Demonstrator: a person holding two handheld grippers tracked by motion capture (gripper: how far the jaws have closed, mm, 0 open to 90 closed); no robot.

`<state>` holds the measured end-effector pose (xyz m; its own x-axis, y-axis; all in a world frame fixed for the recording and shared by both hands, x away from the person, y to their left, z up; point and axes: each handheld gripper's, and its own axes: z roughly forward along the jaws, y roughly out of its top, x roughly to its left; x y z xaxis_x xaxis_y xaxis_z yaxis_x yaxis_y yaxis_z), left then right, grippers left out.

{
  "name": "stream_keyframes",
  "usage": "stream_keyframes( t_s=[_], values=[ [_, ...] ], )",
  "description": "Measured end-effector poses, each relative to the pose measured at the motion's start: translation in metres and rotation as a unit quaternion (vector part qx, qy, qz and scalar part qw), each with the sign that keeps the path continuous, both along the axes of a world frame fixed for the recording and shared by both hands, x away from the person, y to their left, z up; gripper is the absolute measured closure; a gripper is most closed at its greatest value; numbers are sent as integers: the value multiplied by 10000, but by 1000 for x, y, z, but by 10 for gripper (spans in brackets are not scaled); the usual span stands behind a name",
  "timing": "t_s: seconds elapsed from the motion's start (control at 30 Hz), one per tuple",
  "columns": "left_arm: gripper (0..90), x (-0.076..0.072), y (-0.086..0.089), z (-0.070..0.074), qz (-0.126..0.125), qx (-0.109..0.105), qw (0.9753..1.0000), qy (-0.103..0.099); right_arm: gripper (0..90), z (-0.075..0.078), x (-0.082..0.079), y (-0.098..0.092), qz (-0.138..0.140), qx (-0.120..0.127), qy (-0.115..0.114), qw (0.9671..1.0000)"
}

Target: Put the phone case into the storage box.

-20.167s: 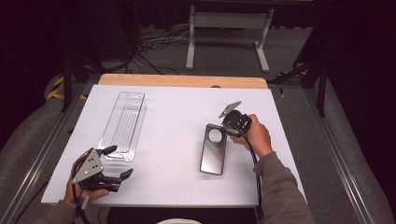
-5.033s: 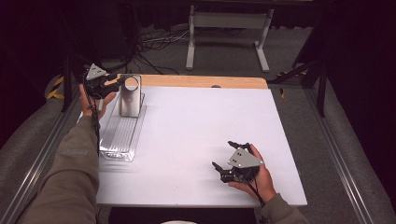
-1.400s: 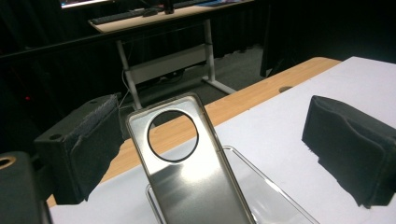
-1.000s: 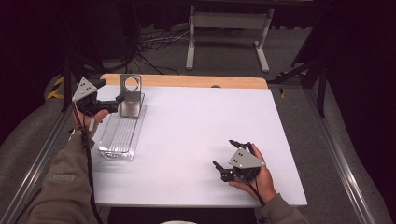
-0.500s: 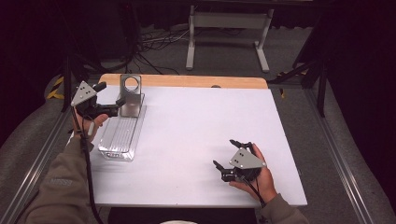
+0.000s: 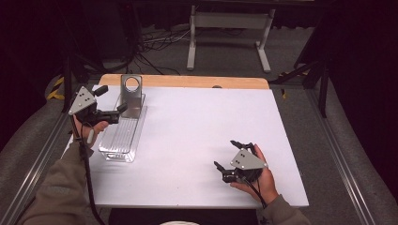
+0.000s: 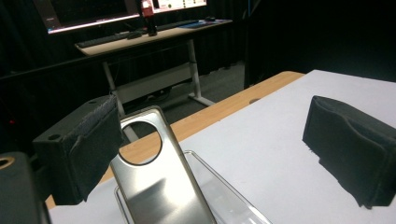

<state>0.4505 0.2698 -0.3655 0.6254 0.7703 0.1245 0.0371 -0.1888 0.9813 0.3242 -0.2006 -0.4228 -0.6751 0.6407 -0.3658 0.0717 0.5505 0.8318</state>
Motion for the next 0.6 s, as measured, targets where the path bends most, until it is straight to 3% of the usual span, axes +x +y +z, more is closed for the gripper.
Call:
stream_keyframes(
  t_s=[0.33,0.47,0.6],
  values=[
    [47,-13,-7,3,-127,46,9999,-89,142,0,0,-1,21,54,31,10000],
    [46,-16,-8,4,-156,183,9997,-105,141,0,-1,-1,1,118,14,9999],
    [45,-20,-7,6,-188,79,9996,-170,139,1,-1,-2,0,160,-20,9999]
  ],
)
